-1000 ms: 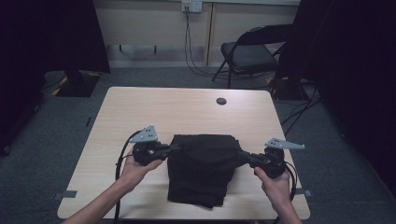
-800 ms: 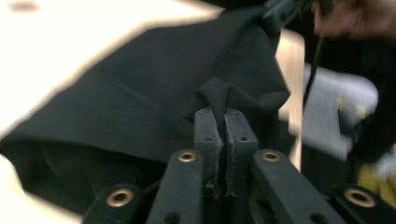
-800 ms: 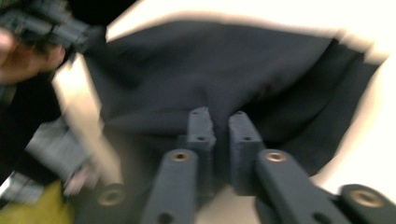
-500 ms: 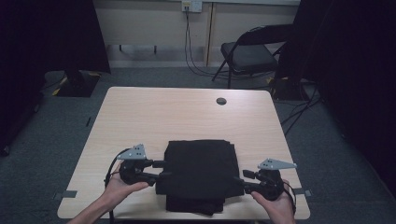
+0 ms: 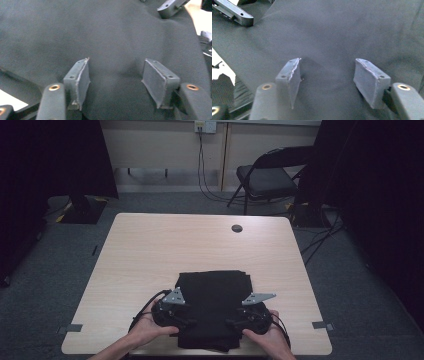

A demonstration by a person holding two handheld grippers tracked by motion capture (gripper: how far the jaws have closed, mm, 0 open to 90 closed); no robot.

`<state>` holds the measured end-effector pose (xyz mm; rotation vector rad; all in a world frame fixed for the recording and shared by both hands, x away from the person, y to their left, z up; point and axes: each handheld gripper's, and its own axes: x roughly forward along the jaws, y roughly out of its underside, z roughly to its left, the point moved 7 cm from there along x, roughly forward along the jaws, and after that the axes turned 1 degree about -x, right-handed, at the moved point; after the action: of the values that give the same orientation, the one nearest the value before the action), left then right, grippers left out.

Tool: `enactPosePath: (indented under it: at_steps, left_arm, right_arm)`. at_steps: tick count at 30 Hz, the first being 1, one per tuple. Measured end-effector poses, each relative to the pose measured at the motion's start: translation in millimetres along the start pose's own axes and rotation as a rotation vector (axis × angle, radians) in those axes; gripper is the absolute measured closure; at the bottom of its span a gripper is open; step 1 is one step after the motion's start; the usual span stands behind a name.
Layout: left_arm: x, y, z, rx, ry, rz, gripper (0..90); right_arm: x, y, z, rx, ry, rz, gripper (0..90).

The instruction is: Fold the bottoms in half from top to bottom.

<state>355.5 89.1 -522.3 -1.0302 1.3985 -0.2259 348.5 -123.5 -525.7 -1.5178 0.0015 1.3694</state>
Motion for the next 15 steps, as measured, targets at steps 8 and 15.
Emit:
enactPosePath:
  at_steps: [8,15]
  left_arm:
    - [4.0,3.6,6.8,-0.068,0.032,0.005,33.2]
    - [-0.3,-24.8,13.8,-0.029,0.003,-0.070,37.7]
  right_arm:
    - [3.5,3.4,-0.7,-0.007,0.003,0.006,37.3]
    - [-7.5,-14.9,-3.0,-0.017,0.024,-0.038,33.7]
